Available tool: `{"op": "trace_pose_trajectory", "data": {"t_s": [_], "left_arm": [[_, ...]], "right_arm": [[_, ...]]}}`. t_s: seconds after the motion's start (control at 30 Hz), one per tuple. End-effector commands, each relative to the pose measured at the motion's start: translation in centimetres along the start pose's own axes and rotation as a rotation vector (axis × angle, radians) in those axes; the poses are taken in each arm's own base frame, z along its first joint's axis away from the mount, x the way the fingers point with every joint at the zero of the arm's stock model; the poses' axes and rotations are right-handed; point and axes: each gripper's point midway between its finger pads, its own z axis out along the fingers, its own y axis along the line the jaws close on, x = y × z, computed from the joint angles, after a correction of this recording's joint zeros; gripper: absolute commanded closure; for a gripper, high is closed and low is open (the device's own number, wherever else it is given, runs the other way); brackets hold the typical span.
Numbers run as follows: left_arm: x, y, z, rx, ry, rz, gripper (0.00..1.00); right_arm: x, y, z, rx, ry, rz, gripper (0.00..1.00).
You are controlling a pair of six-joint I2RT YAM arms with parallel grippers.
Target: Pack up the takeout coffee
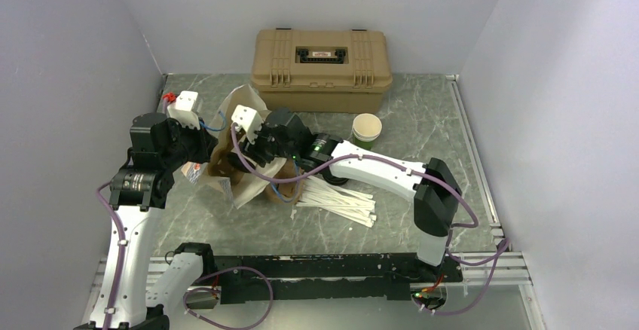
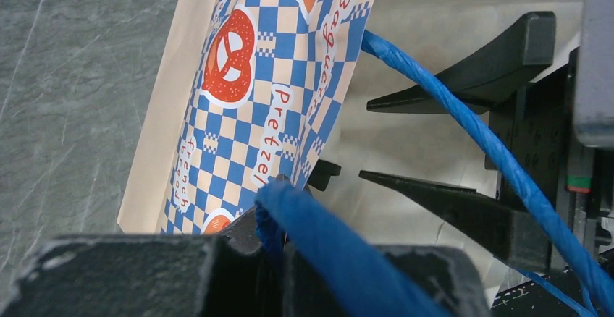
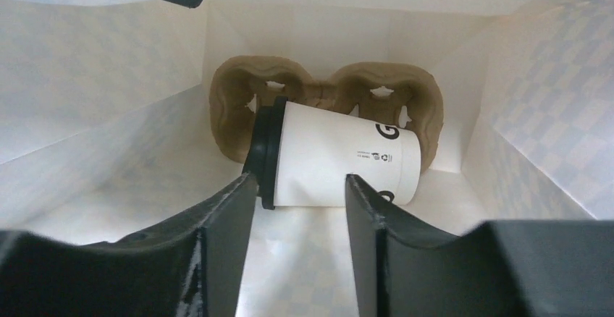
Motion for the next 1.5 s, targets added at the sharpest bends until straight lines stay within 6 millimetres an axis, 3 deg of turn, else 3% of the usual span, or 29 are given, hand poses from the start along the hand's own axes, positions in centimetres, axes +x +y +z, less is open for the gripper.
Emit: {"op": "trace_pose_trajectory", "data": {"t_s": [0.0, 0.33, 0.6, 0.83, 1.07, 1.47], "left_arm": [[-2.1, -0.7, -0.9, 0.020, -0.073, 0.031, 1.00], [-2.1, -0.7, -0.9, 0.025, -0.074, 0.030, 1.00], [-2.0, -0.7, -1.0, 0.019, -0.073, 0.033, 1.00], [-2.0, -0.7, -1.1, 0.019, -0.074, 0.035, 1.00], [-2.0, -0.6, -1.1, 0.017, -0.074, 0.034, 1.00], [-2.0, -0.6, -1.2, 0.014, -0.073, 0.034, 1.00]], "right_arm": [[-1.1, -0.3, 0.4, 0.000, -0.020, 0.015, 0.45], [1.3, 0.4, 3.0, -0.017, 0.032, 0.043, 0.40], [2.1, 1.0, 4.1, -0.040, 0.054, 0.055, 0.48], [2.4, 1.1, 4.6, -0.037, 0.057, 0.054, 0.66], [1.8, 0.8, 4.2, -0.024, 0.041, 0.048, 1.00], [-0.9, 0.0, 1.5, 0.007, -0.032, 0.031, 1.00]]}}
